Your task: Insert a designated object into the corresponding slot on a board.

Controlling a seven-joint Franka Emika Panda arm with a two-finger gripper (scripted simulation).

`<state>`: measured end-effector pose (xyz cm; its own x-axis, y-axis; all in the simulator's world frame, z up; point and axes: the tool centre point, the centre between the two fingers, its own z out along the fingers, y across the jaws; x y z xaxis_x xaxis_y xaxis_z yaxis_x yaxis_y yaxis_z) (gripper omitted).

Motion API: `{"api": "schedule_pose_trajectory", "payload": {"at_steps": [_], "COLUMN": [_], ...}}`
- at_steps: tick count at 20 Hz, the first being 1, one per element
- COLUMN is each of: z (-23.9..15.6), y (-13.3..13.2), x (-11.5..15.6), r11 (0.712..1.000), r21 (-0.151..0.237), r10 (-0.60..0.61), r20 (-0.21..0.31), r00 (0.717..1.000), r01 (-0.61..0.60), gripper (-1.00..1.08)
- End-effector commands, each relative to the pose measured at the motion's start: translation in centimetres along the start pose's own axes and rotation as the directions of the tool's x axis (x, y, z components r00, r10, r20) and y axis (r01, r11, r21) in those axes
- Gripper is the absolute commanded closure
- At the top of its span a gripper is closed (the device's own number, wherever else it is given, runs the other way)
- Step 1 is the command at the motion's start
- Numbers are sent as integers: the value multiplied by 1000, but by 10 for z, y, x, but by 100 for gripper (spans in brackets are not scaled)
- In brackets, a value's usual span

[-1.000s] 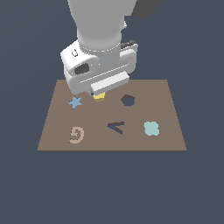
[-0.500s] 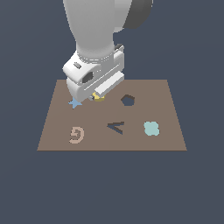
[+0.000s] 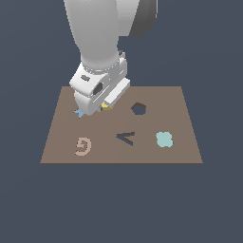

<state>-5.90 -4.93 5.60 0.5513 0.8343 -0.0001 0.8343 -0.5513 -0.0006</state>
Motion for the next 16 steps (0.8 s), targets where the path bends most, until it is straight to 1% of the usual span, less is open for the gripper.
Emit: {"api": "schedule_pose_trajectory", "payload": {"at_steps": [1,6,11,16], "z": [3,6,7,21], "y": [0,1,1,1], "x": [-2,-3,-4,-4], "r11": [1000,998,998,998], "r21": [0,-1,0,0], "r10": [-31,-60,-58,-62], "r20": [0,0,0,0], "r00": [1000,998,998,998], "r01": [31,60,58,62], "gripper": [-92,-92,-92,-92]}}
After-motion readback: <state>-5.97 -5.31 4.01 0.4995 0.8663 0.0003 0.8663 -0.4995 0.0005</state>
